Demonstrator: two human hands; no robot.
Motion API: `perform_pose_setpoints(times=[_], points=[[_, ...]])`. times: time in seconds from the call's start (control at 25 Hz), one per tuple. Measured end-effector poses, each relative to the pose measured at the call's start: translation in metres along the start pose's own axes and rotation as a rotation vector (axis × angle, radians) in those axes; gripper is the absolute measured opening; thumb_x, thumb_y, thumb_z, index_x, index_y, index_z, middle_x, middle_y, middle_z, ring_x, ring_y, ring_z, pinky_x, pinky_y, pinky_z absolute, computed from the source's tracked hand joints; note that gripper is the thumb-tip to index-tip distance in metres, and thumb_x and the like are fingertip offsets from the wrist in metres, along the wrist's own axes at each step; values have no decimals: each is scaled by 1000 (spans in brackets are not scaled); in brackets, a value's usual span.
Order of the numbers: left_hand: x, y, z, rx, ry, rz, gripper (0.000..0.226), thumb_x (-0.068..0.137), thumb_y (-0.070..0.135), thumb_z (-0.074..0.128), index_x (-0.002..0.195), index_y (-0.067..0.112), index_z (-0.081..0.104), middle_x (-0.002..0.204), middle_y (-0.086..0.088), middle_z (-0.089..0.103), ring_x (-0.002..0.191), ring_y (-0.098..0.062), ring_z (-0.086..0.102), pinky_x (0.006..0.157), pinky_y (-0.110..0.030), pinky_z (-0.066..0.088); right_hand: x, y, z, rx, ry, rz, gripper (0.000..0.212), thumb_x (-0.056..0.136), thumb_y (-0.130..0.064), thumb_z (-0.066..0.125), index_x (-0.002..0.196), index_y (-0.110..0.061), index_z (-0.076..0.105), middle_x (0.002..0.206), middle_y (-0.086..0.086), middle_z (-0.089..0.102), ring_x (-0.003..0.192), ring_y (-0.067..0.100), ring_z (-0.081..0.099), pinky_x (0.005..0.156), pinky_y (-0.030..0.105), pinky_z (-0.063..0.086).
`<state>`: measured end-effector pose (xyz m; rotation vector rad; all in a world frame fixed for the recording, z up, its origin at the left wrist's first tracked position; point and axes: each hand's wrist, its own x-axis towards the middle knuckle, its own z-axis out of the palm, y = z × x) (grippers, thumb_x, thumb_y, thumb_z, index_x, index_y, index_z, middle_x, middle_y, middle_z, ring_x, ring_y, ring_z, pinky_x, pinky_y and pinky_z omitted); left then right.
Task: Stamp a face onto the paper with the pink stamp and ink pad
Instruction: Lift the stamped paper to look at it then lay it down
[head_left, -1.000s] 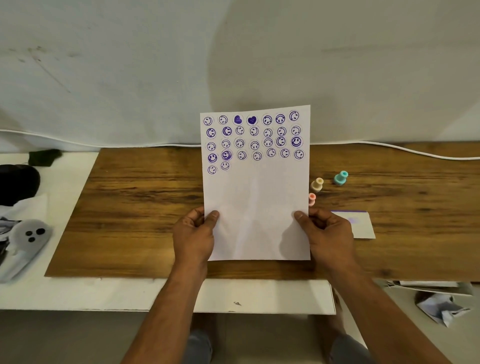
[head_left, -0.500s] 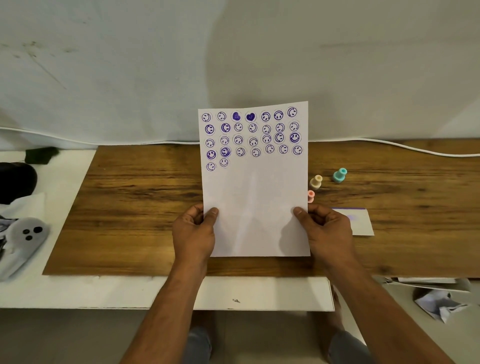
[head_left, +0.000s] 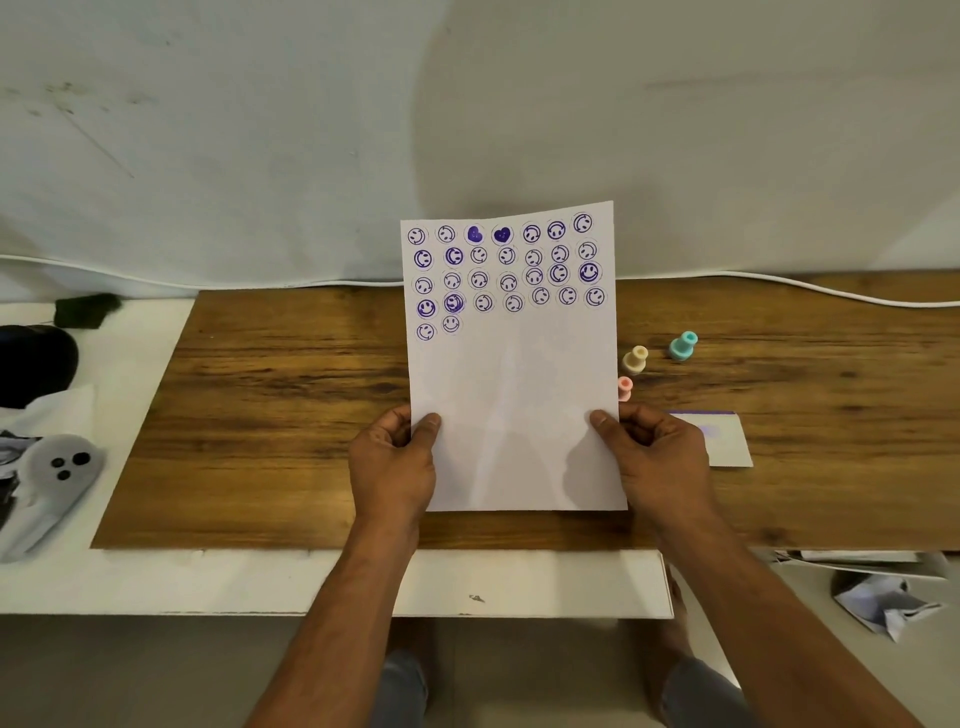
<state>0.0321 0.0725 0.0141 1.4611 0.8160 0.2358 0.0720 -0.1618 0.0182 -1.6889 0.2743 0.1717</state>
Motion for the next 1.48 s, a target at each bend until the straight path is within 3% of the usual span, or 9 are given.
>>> perform_pose_setpoints(times=[0.2,0.32,0.44,0.68,0.84,1.0,1.16,1.28,1.48], points=[[-2,0,-1,90,43,-7,18,94,15,76,92,33,74,79,24,78,74,6,74,67,-15,58,-1,0,1,-45,26,24,8,91,-30,79,94,-36,76,86,-23,78,81,0,73,62,14,55],[-8,3,-1,267,54,72,30,94,14,75,122,23,69,104,10,78,88,-5,73,84,-26,59,0,3,2,-184,42,39,6,92,-35,78,97,-37,75,91,-21,73,87,7,70,72,26,57],[-13,3,-1,455,21,166,60,94,16,75,148,23,50,105,3,77,91,-17,73,85,-32,57,1,6,5,-352,68,13,16,93,-36,77,106,-27,79,84,-25,67,80,1,65,65,20,50],[-18,-4,-2,795,-35,313,53,91,15,77,142,25,61,128,-6,66,109,-28,68,93,-34,54,-3,8,8,-610,97,-87,22,94,-39,74,107,-22,77,88,-7,77,74,9,66,65,27,52],[-17,-7,-3,991,-13,354,47,91,25,77,137,21,67,127,-10,60,118,-32,60,102,-46,53,-9,1,10,-852,139,-206,22,96,-39,70,106,-20,73,86,-3,74,63,4,55,56,15,35],[-17,-8,-2,1029,1,376,46,91,25,76,136,21,68,127,-11,59,120,-33,57,102,-47,49,-15,-15,10,-927,196,-525,42,97,-39,68,134,-19,67,125,2,72,113,23,64,90,39,52],[-18,-10,-1,1032,9,378,46,91,24,76,136,20,68,128,-13,59,121,-35,56,103,-48,48,-18,-35,16,-989,164,-762,65,103,-57,43,162,-29,33,167,1,35,157,28,23,125,55,18],[-17,-10,2,1045,14,366,46,93,27,75,138,21,67,133,-13,59,125,-35,55,105,-49,47,-21,-34,21,-1128,130,-721,78,101,-68,31,167,-32,9,175,2,6,160,32,0,125,62,-1],[-20,-9,0,1069,30,391,46,93,27,74,138,20,67,132,-14,59,124,-36,55,103,-49,47,-20,-29,17,-1161,129,-646,81,100,-74,24,166,-34,0,175,1,-2,160,31,-7,124,65,0]])
